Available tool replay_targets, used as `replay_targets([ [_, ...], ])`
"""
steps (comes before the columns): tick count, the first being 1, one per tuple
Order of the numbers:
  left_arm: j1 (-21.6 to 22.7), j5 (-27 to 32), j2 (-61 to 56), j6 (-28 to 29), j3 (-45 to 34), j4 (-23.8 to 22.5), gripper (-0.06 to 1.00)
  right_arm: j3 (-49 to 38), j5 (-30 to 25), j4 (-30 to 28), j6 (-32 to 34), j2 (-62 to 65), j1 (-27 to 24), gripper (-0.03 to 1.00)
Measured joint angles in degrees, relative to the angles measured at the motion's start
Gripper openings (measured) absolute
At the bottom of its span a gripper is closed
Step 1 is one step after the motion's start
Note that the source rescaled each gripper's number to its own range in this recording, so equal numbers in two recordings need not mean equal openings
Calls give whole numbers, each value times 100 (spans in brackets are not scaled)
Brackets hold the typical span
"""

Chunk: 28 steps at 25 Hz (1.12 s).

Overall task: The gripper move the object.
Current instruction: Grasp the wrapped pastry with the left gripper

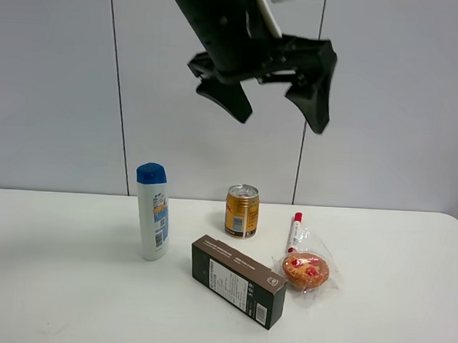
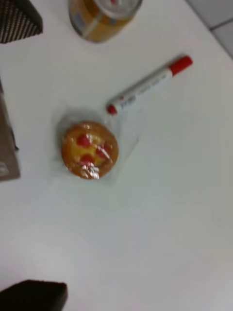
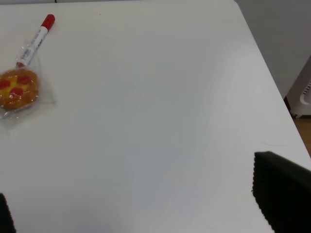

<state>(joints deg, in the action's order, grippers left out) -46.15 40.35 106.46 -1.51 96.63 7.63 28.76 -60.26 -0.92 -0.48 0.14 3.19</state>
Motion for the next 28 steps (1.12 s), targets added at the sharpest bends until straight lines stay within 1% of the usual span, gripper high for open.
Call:
replay_targets([
  [3, -187, -384, 341, 71, 0, -25, 96, 0, 0, 0, 0, 0, 0, 100],
  [8, -344, -880, 828, 103, 19, -86, 96, 0, 0, 0, 0, 0, 0, 100],
  [15, -363, -1079, 1363, 103, 26, -86, 96, 0, 0, 0, 0, 0, 0, 100],
  [22, -363, -1943, 1961, 103, 30, -86, 96, 0, 0, 0, 0, 0, 0, 100],
  [25, -363, -2128, 2158, 103, 30, -144, 96, 0, 0, 0, 0, 0, 0, 100],
  [28, -363, -2188, 2321, 103, 30, -157, 96, 0, 0, 0, 0, 0, 0, 100],
])
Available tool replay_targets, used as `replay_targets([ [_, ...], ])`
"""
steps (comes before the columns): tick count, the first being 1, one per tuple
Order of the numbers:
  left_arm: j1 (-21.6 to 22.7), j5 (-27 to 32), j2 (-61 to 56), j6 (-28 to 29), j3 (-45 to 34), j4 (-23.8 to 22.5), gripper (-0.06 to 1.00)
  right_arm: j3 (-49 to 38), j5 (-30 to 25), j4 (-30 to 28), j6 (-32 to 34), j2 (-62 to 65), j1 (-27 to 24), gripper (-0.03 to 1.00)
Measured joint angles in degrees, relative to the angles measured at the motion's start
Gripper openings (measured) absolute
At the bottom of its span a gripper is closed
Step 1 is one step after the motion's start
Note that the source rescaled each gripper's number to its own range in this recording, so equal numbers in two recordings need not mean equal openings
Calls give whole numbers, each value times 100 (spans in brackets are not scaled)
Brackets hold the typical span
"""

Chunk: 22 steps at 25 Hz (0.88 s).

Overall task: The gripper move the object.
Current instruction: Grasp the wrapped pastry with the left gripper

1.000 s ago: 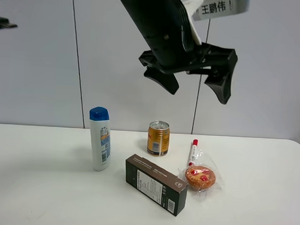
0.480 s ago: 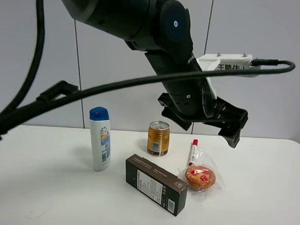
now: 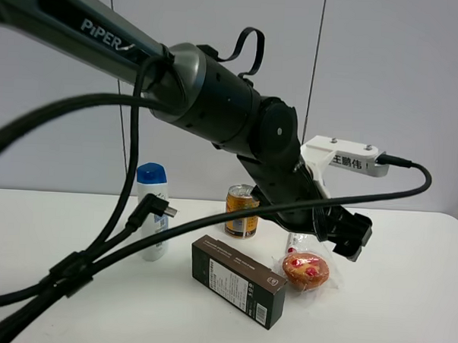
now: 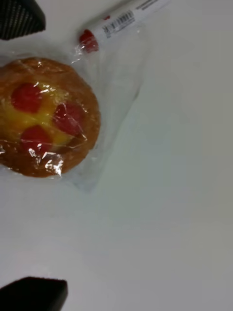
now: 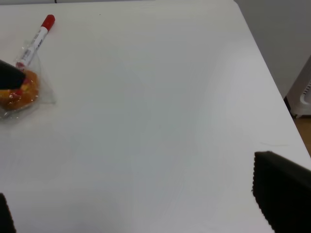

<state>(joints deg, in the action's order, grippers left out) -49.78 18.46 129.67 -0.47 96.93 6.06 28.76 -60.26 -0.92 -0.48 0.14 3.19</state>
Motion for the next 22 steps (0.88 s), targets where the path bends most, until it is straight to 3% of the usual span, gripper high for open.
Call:
replay_targets([
  [11, 75, -246, 486, 47, 0, -378, 96, 0, 0, 0, 0, 0, 0, 100],
  [22, 172, -597, 569, 240, 0, -427, 96, 0, 0, 0, 0, 0, 0, 100],
])
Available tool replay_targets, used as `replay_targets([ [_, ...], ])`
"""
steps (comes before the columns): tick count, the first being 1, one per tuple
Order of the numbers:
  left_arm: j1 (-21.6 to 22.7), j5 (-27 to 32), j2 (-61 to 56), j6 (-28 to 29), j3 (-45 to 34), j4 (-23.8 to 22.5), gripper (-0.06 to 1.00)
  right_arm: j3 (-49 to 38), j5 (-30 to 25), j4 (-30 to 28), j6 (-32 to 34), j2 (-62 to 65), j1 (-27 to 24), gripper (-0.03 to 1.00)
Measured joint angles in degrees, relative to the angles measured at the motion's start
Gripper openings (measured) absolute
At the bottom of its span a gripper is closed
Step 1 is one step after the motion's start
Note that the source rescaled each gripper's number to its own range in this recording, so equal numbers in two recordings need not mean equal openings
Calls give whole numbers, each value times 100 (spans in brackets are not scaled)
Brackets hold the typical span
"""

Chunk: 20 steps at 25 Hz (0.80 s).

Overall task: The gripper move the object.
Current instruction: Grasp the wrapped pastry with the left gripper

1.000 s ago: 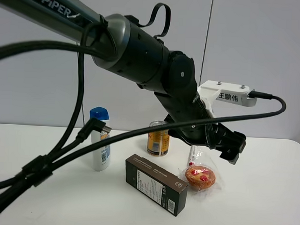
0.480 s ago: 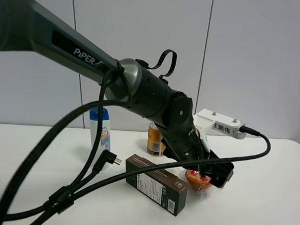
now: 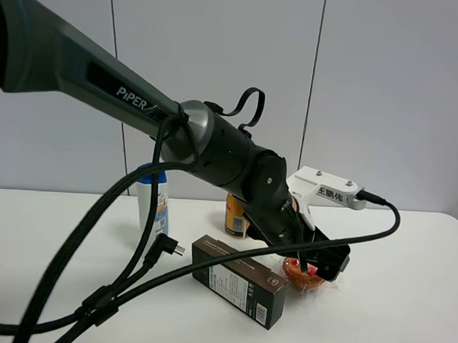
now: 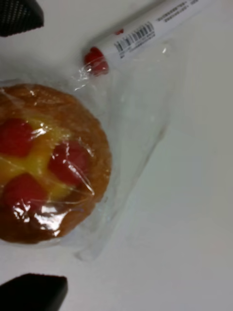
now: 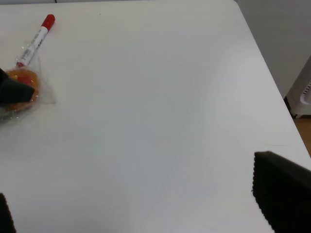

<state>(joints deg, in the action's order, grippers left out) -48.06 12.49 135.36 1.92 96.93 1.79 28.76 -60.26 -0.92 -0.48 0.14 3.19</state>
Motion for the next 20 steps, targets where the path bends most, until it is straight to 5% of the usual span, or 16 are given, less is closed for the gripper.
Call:
replay_targets([
  [15, 7, -47, 303, 19, 0, -143, 91, 0, 0, 0, 0, 0, 0, 100],
  [17, 7, -54, 303, 19, 0, -143, 73, 0, 0, 0, 0, 0, 0, 100],
  [20, 7, -74, 303, 19, 0, -179, 19, 0, 0, 0, 0, 0, 0, 100],
])
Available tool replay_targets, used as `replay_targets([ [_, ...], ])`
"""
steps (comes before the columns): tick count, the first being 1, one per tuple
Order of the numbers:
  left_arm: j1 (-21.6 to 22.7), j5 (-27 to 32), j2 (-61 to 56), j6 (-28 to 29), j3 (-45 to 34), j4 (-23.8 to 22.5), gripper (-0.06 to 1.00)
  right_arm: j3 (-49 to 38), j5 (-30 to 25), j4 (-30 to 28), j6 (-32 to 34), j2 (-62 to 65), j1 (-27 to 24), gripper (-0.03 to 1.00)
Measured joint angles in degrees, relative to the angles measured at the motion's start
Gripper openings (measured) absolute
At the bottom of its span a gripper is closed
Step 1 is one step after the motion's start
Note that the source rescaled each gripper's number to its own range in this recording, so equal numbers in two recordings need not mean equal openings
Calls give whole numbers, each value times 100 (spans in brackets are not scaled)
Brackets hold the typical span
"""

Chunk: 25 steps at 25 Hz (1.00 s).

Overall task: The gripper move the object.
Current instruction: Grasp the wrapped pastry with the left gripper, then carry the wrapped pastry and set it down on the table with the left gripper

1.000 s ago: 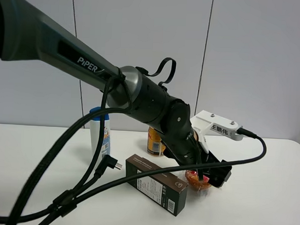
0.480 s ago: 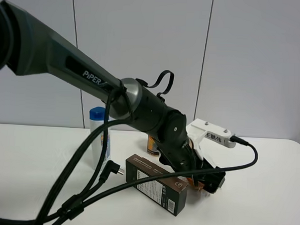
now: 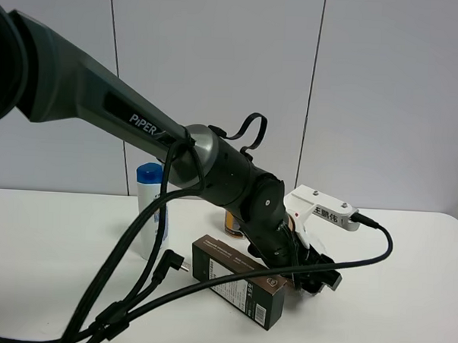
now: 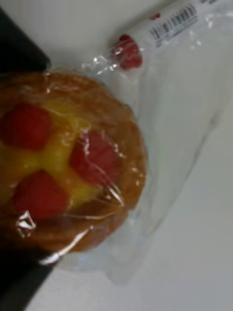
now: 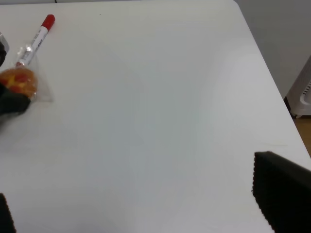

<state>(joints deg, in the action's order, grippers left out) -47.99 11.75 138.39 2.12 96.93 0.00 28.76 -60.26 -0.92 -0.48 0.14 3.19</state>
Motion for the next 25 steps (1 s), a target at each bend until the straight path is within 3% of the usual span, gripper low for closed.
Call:
replay_targets([
  [1, 0, -14, 0, 0, 0, 0, 1, 0, 0, 0, 0, 0, 0, 100],
  [2, 0, -19, 0, 0, 0, 0, 0, 0, 0, 0, 0, 0, 0, 100],
  [12, 0, 813, -1016, -5, 614, 0, 2, 0, 0, 0, 0, 0, 0, 100],
  [22, 91, 2904, -2490, -24, 962, -72, 2, 0, 0, 0, 0, 0, 0, 100],
  [25, 237, 3136, -2509, -24, 962, -228, 2, 0, 0, 0, 0, 0, 0, 100],
])
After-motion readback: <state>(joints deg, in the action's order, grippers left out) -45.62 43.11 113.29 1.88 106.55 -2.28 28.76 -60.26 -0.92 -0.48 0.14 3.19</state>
